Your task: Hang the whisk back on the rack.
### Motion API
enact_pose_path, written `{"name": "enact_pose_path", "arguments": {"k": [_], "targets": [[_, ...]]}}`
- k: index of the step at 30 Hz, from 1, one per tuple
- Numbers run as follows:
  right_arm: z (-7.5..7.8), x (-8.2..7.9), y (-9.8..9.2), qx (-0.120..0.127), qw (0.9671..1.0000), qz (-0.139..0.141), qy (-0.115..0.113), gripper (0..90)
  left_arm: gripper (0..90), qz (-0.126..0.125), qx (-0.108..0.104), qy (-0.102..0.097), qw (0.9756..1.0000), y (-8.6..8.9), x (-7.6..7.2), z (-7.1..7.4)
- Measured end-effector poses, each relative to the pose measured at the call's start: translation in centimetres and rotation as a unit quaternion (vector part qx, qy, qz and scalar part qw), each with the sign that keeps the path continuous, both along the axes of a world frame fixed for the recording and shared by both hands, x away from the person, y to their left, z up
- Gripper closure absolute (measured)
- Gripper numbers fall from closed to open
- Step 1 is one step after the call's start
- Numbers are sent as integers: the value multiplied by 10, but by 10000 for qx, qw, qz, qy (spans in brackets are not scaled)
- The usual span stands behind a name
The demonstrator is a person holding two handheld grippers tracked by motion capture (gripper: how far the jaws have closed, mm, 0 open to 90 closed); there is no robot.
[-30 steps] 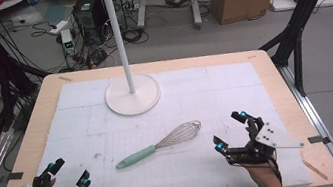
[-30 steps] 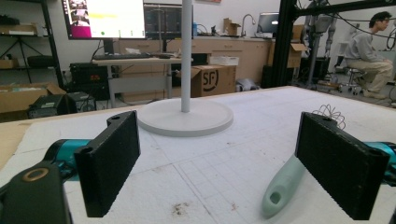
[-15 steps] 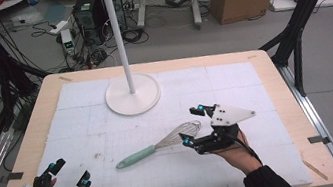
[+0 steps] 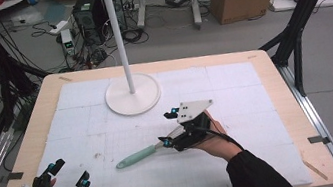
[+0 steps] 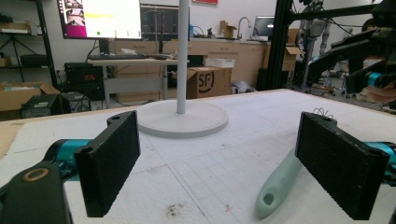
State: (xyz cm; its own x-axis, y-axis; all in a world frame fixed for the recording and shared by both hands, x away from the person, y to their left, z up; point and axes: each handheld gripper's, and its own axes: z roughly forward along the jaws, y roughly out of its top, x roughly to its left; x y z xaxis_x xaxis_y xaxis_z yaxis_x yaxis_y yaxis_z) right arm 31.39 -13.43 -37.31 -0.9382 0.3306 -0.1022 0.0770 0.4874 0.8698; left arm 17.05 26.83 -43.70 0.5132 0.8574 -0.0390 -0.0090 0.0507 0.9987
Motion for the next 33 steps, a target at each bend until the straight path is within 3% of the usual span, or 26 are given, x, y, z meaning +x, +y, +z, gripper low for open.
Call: {"name": "enact_pose_path", "arguments": {"k": [3, 6, 10, 13, 18, 19, 20, 23, 24, 26, 27, 28, 29, 31, 32, 33], "targets": [[-2, 3, 5, -128, 9998, 104, 77, 252, 146, -16, -1, -2, 10000, -1, 0, 0], [-6, 6, 18, -434, 9984, 302, 174, 253, 146, -46, 35, 11, 10000, -2, 1, 0], [-8, 10, 37, -942, 9934, 643, 156, 296, 146, -114, 74, 86, 9999, -3, 2, -1], [-10, 11, 51, -1480, 9848, 899, 107, 334, 146, -114, 77, 74, 9999, -3, 2, 0], [-20, 16, 67, -2090, 9705, 1196, 121, 351, 146, -111, 26, 66, 9999, -2, 1, 0], [-20, 16, 67, -2090, 9705, 1196, 121, 351, 146, -117, 23, 72, 9999, -2, 1, 0], [-21, 16, 70, -2232, 9668, 1242, 99, 355, 147, -130, 26, 92, 9999, -2, 2, 0], [-26, 19, 74, -2376, 9612, 1391, 156, 368, 147, -154, 34, 119, 9998, -2, 2, 0], [-29, 21, 77, -2567, 9547, 1500, 126, 370, 147, -159, 32, 121, 9998, -2, 2, 0], [-32, 21, 80, -2733, 9492, 1549, 157, 370, 147, -168, 15, 122, 9998, -3, 2, 0], [-32, 21, 80, -2733, 9492, 1549, 157, 370, 147, -168, 15, 122, 9998, -3, 2, 0], [-33, 22, 83, -2869, 9437, 1638, 173, 370, 147, -174, 20, 122, 9998, -3, 2, 0], [-33, 22, 83, -2869, 9437, 1638, 173, 370, 147, -174, 23, 125, 9998, -3, 2, 0], [-36, 21, 90, -3104, 9333, 1802, 106, 373, 147, -183, 15, 123, 9998, -3, 2, 0], [-37, 21, 93, -3140, 9313, 1843, 136, 374, 147, -191, 41, 129, 9997, -3, 2, 0], [-38, 21, 95, -3242, 9270, 1882, 113, 374, 148, -195, 62, 134, 9997, -3, 1, 0]]}}
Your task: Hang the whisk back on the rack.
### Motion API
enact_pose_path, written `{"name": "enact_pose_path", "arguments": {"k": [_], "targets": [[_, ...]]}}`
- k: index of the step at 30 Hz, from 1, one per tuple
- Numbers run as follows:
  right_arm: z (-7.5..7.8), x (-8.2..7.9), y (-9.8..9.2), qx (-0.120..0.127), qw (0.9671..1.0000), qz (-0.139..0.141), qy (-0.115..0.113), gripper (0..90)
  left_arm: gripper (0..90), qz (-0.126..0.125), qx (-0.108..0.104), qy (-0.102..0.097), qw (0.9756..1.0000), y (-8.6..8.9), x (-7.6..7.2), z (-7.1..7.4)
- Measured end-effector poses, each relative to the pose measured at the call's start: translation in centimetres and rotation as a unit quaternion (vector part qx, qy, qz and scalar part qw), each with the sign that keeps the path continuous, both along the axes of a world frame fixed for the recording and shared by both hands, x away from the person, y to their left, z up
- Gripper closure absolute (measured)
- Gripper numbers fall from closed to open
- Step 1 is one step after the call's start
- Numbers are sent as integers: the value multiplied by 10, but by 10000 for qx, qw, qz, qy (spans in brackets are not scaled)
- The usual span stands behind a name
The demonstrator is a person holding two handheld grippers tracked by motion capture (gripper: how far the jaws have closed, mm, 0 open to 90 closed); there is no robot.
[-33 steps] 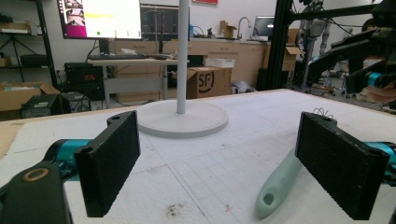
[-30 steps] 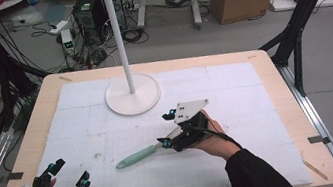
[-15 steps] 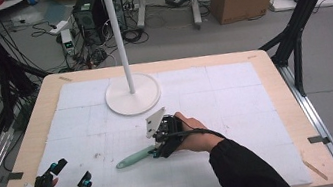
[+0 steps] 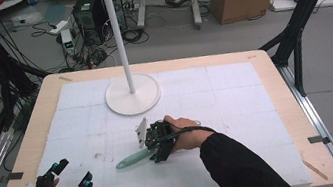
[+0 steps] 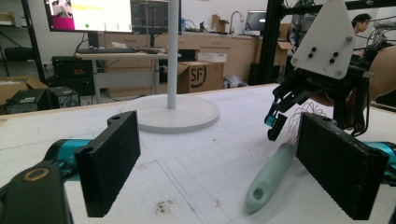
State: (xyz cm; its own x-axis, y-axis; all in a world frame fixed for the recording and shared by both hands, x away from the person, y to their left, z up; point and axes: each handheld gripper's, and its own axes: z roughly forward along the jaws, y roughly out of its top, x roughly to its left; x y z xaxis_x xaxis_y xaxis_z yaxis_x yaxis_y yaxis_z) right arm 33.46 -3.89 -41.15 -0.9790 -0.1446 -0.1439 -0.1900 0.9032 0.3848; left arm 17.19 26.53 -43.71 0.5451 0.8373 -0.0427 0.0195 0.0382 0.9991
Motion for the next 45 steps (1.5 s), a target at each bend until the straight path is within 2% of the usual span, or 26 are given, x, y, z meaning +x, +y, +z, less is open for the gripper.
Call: {"name": "enact_pose_path", "arguments": {"k": [4, 8, 13, 16, 19, 21, 22, 23, 25, 29, 31, 33, 35, 38, 42, 43, 44, 45], "targets": [[-5, 0, 10, -427, 9988, 215, -54, 376, 150, 17, 18, 18, 10000, 1, -1, 0], [-9, 1, 17, -566, 9977, 373, 79, 417, 153, 73, -4, 11, 10000, 4, -6, 0], [-9, 6, 22, -743, 9961, 326, 345, 446, 154, 124, -34, 13, 9999, 6, -9, 0], [-9, 8, 23, -803, 9951, 380, 427, 457, 155, 148, 2, 19, 9999, 7, -11, 0], [-9, 12, 25, -885, 9936, 331, 625, 486, 158, 158, 25, 31, 9999, 7, -13, 0], [-9, 14, 25, -865, 9938, 328, 618, 513, 160, 159, 51, 33, 9999, 8, -14, 0], [-8, 16, 25, -851, 9939, 300, 638, 608, 165, 165, 53, 38, 9998, 9, -14, 0], [-7, 17, 25, -813, 9943, 317, 606, 666, 166, 168, 42, 36, 9998, 9, -15, 0], [-7, 20, 26, -846, 9936, 329, 677, 669, 168, 180, 42, 30, 9998, 10, -16, 0], [-6, 16, 27, -951, 9932, 363, 570, 684, 173, 192, 33, 33, 9998, 11, -17, 0], [-7, 17, 28, -920, 9932, 450, 559, 688, 173, 197, 38, 33, 9998, 11, -17, 0], [-6, 17, 28, -953, 9928, 323, 651, 691, 174, 209, 60, 41, 9998, 11, -18, 0], [-7, 17, 27, -902, 9935, 365, 591, 692, 174, 203, 51, 40, 9998, 11, -18, 0], [-3, 19, 26, -833, 9940, 263, 659, 693, 178, 200, 25, 44, 9998, 11, -17, 0], [13, 23, 17, -400, 9959, -33, 809, 693, 180, 198, 22, 47, 9998, 12, -17, 0], [17, 24, 14, -284, 9965, -86, 784, 693, 181, 197, 17, 48, 9998, 12, -17, 0], [17, 24, 14, -284, 9965, -86, 784, 693, 181, 197, 17, 48, 9998, 12, -17, 0], [24, 25, 9, -176, 9966, -155, 792, 693, 182, 193, 6, 51, 9998, 11, -17, 0]]}}
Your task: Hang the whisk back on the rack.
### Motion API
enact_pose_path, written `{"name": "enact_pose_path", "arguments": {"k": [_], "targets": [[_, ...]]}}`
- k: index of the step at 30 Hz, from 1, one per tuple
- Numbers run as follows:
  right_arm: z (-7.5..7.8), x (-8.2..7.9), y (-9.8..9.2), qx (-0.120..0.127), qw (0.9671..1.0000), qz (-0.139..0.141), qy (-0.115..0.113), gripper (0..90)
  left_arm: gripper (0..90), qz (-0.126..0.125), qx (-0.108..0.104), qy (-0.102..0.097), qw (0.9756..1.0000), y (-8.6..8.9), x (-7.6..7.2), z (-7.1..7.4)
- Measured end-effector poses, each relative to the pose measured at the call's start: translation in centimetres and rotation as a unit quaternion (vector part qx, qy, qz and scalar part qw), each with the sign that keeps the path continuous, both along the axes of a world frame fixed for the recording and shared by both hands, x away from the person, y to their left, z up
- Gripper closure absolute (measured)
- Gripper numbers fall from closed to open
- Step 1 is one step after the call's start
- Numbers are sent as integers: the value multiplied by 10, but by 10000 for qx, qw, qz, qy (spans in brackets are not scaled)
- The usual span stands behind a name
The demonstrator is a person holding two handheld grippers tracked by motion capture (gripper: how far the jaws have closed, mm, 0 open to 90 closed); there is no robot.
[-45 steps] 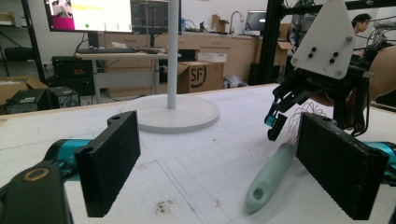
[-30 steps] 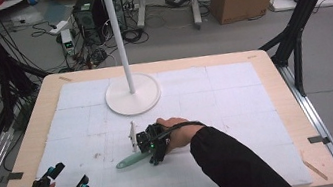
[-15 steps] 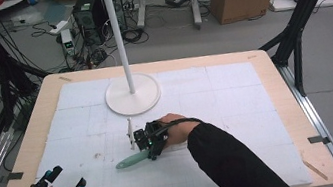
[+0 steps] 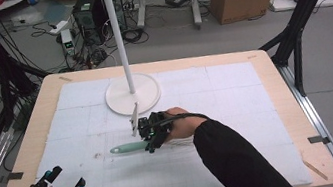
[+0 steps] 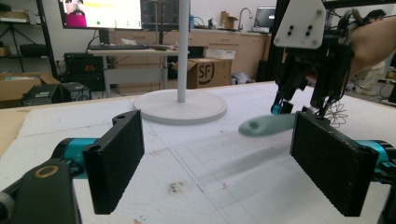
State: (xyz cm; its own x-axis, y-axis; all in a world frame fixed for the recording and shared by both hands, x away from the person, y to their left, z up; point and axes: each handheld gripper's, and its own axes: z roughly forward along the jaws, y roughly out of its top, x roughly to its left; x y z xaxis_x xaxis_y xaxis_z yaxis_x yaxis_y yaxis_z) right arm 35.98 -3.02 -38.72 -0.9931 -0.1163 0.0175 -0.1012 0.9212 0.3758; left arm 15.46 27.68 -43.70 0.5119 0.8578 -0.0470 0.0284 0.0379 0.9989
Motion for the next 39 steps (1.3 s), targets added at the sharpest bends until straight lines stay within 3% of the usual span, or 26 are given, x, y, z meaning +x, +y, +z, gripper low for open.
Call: {"name": "enact_pose_path", "arguments": {"k": [3, 9, 13, 17, 22, 29, 30, 33, 34, 35, 36, 39], "targets": [[8, 0, -8, 97, 9999, -123, -19, 693, 182, -13, 13, -3, 10000, -1, 0, 0], [25, 2, -18, 600, 9976, -348, -36, 693, 182, -27, 3, -5, 10000, -2, 1, 0], [41, 4, -27, 1088, 9926, -494, -209, 693, 184, -54, 18, 5, 10000, -4, 2, 0], [54, 8, -38, 1498, 9860, -709, -179, 693, 185, -65, 34, 27, 10000, -5, 4, -1], [70, 10, -47, 1800, 9802, -767, -292, 693, 184, -66, 61, 48, 9999, -6, 5, -2], [92, 18, -58, 2287, 9684, -952, -301, 692, 174, -41, 48, 65, 10000, -7, 7, -2], [96, 21, -59, 2346, 9665, -964, -387, 692, 174, -35, 22, 69, 10000, -7, 8, -2], [105, 25, -66, 2666, 9568, -1100, -373, 692, 173, -57, 17, 95, 9999, -7, 9, -3], [105, 25, -66, 2666, 9568, -1100, -373, 692, 173, -67, -1, 100, 9999, -8, 10, -3], [109, 28, -70, 2852, 9503, -1191, -359, 692, 173, -84, 21, 113, 9999, -8, 11, -3], [110, 30, -72, 2934, 9472, -1241, -355, 693, 172, -83, 8, 118, 9999, -8, 11, -4], [113, 35, -77, 3090, 9406, -1364, -338, 692, 172, -79, 33, 121, 9999, -8, 11, -4]]}}
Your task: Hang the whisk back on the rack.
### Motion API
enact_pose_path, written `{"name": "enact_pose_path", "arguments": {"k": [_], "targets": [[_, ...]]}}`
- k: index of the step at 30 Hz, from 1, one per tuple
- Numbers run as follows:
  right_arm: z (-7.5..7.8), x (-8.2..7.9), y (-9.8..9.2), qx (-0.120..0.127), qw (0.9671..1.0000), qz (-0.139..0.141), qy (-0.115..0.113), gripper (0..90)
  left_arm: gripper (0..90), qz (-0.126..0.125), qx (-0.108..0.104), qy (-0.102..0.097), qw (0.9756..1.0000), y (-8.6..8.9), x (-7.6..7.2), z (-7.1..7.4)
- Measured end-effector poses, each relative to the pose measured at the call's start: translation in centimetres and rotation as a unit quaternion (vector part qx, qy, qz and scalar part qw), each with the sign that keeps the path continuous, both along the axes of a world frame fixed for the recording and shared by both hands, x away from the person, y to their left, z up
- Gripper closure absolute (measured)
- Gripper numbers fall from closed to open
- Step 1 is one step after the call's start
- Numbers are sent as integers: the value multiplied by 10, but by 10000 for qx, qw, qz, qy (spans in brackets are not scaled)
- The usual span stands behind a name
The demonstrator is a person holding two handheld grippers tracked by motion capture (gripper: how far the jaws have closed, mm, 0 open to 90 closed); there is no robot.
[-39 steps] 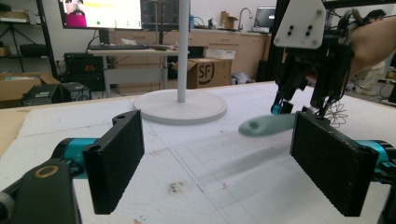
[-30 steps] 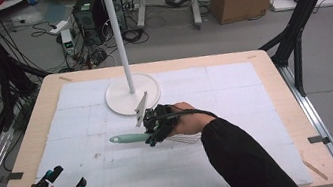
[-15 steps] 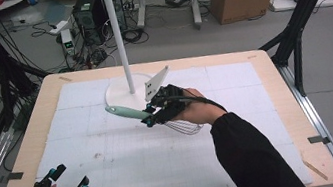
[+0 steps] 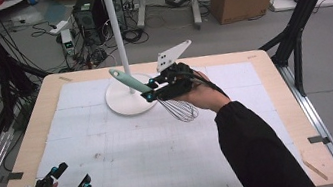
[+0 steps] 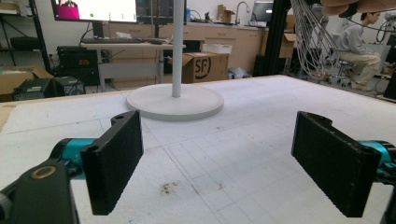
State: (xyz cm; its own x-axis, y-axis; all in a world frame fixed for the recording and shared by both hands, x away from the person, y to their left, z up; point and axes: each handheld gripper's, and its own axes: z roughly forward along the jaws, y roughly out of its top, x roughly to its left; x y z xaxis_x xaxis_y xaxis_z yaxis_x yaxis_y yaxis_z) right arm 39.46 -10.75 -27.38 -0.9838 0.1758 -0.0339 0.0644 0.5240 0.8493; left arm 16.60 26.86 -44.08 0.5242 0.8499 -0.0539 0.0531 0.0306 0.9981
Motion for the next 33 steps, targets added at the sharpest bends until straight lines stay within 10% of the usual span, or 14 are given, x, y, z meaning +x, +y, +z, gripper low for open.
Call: {"name": "enact_pose_path", "arguments": {"k": [19, 33], "targets": [[61, 23, -7, 838, 9951, -393, -343, 692, 169, -54, -57, 77, 9999, -1, 8, -2], [76, 48, 6, 1337, 9881, -630, -428, 692, 169, -12, -131, 102, 9999, 3, 8, -3]]}}
